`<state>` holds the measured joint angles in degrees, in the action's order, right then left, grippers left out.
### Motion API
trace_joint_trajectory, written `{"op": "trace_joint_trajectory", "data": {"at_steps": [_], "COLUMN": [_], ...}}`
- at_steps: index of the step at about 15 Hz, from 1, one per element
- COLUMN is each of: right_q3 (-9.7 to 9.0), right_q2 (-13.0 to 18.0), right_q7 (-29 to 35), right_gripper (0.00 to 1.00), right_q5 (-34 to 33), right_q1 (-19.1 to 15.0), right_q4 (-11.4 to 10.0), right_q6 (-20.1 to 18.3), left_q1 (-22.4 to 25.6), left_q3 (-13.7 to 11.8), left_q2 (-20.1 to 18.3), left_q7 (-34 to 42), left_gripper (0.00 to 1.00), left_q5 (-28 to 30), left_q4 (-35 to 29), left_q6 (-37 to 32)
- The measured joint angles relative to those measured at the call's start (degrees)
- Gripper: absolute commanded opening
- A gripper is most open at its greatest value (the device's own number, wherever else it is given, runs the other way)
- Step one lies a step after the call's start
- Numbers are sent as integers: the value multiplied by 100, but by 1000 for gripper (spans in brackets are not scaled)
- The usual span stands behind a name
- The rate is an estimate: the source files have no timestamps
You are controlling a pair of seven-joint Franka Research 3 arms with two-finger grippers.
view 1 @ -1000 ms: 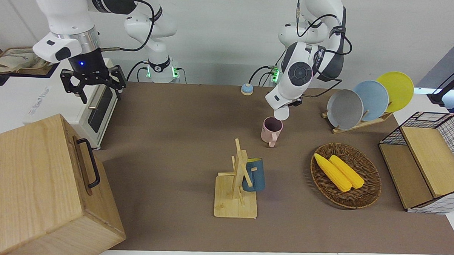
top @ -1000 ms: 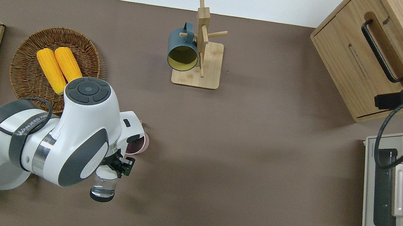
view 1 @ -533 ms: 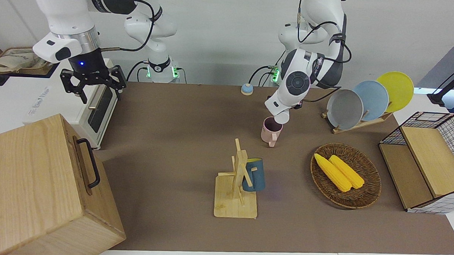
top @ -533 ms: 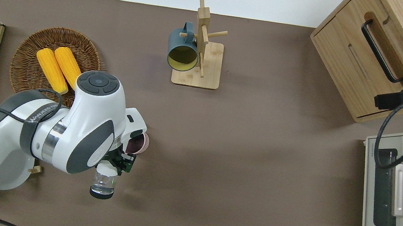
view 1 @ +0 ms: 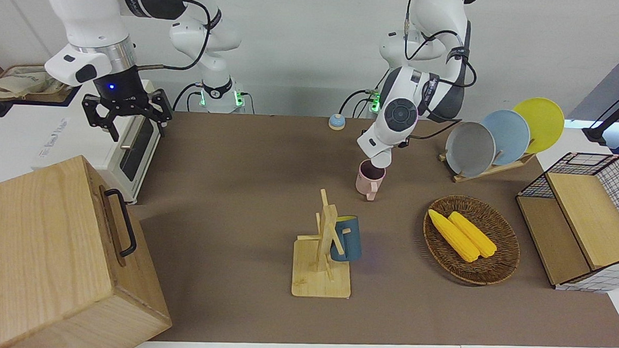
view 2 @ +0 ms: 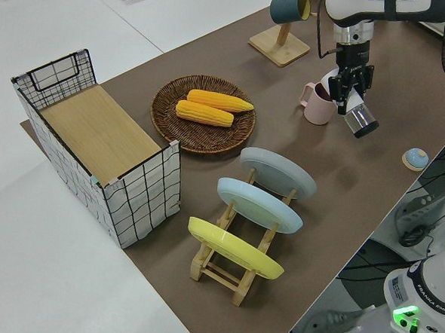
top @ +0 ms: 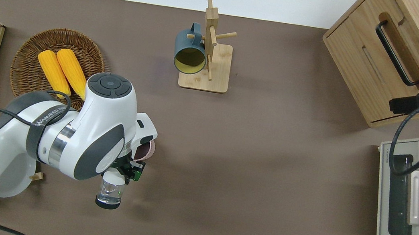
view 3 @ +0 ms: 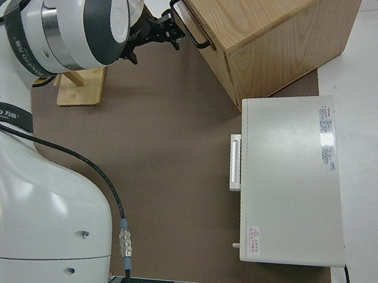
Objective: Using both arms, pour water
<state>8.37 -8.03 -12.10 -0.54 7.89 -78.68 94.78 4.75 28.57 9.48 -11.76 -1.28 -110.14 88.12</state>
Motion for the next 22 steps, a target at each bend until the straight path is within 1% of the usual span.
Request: {"op": "trace_joint_trajectory", "data": {"at_steps": [4, 13, 16, 18, 22], "right_q3": [0, 0, 0, 0, 0], "right_q2": [0, 0, 0, 0, 0], "right_q7": [0, 0, 0, 0, 0], "right_gripper": [990, 990, 990, 990, 990], "right_q5": [0, 0, 0, 0, 0], "right_q1": [0, 0, 0, 0, 0], "right_q4": [0, 0, 0, 0, 0], "right_q6": [0, 0, 0, 0, 0], "left_q1": [-31, -67, -70, -77, -78], "left_q3": [85, 86, 86, 87, 87], "left_q2": [1, 88, 180, 290, 350], "left_q7": [-102, -133, -204, -306, -353], "left_gripper": [0, 0, 0, 0, 0], "left_q5": [0, 0, -9, -19, -64], "left_q4": [1, 23, 129, 296, 485], "left_q6": [-102, -153, -246, -456, -700]}}
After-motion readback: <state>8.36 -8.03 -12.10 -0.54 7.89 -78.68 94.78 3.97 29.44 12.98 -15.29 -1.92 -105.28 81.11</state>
